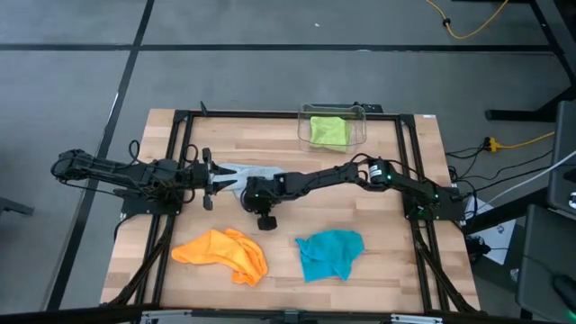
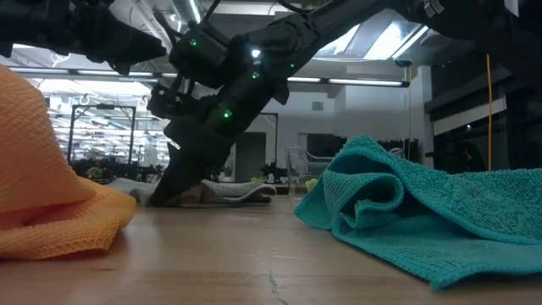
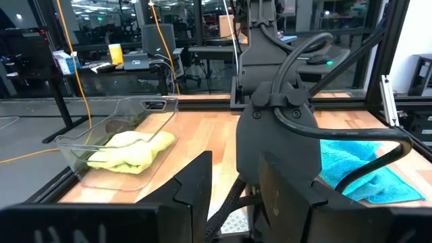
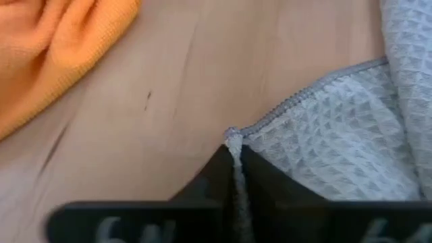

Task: Fold microfiber towels
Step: Fold the gray microfiber towel

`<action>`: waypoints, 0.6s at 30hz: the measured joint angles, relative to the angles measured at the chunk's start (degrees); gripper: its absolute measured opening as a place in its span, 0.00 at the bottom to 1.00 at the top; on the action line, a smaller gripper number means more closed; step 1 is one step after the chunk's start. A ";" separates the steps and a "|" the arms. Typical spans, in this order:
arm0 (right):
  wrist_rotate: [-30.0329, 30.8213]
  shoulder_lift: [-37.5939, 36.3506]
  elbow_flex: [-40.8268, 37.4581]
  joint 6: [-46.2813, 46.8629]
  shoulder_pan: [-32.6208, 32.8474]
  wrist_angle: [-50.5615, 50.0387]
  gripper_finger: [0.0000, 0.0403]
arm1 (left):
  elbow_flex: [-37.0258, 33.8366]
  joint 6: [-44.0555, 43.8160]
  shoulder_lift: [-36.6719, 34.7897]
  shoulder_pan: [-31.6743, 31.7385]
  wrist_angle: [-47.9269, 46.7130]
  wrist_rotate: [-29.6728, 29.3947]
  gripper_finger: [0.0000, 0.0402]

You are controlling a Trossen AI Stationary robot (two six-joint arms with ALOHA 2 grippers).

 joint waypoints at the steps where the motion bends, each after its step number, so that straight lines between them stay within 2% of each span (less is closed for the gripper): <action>1: -0.07 0.08 0.75 -0.58 0.02 -0.90 0.03 | 0.00 0.00 -0.01 -0.02 0.00 0.00 0.29; 4: 0.08 0.42 3.53 -0.88 0.22 -4.90 0.04 | 0.00 0.02 0.00 0.00 0.12 0.00 0.29; 7: 1.77 0.70 8.30 -2.54 0.54 -13.17 0.03 | 0.00 0.00 -0.02 -0.01 0.49 0.00 0.29; 15: 18.53 0.54 27.04 -8.24 2.01 -36.63 0.02 | 0.00 0.02 -0.01 -0.01 0.52 0.00 0.29; 18: 23.45 -4.42 24.65 -10.07 2.14 -38.14 0.01 | 0.00 0.02 -0.03 -0.01 1.09 0.00 0.29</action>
